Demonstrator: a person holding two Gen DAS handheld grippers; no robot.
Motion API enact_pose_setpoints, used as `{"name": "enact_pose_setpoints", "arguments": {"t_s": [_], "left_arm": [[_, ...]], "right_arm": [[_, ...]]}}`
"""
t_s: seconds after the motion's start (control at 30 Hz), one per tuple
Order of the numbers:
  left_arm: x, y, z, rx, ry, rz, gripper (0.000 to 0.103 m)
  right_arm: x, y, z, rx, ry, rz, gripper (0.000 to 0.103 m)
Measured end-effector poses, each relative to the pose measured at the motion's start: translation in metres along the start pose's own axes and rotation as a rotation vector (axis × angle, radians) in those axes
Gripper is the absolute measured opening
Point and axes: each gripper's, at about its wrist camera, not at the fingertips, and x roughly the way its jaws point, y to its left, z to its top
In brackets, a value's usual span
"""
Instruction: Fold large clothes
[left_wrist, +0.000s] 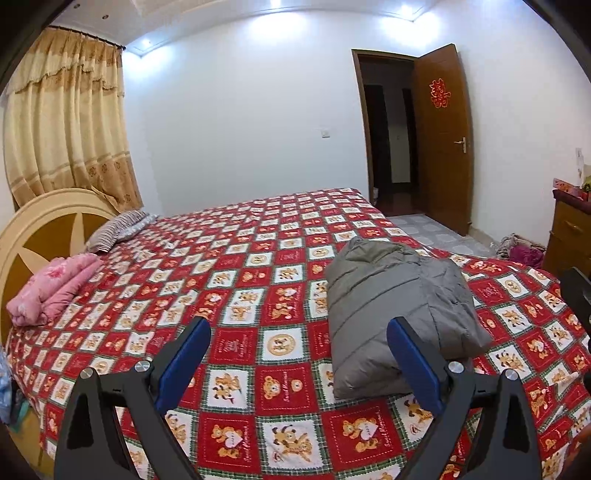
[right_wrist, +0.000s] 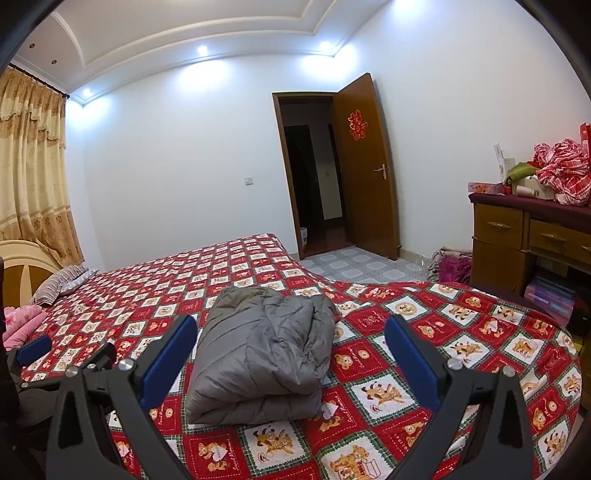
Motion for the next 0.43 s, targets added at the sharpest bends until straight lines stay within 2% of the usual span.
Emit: {"name": "enact_pose_setpoints", "arguments": {"t_s": [0.2, 0.43], "left_arm": [[0.013, 0.006, -0.003, -0.019, 0.052, -0.025, 0.097], [0.026, 0.016, -0.006, -0.036, 0.084, -0.017, 0.097]], "right_arm": [[0.002, 0.004, -0.002, -0.009, 0.01, -0.001, 0.103], [0.011, 0.005, -0.009, -0.008, 0.041, -0.019, 0.103]]}}
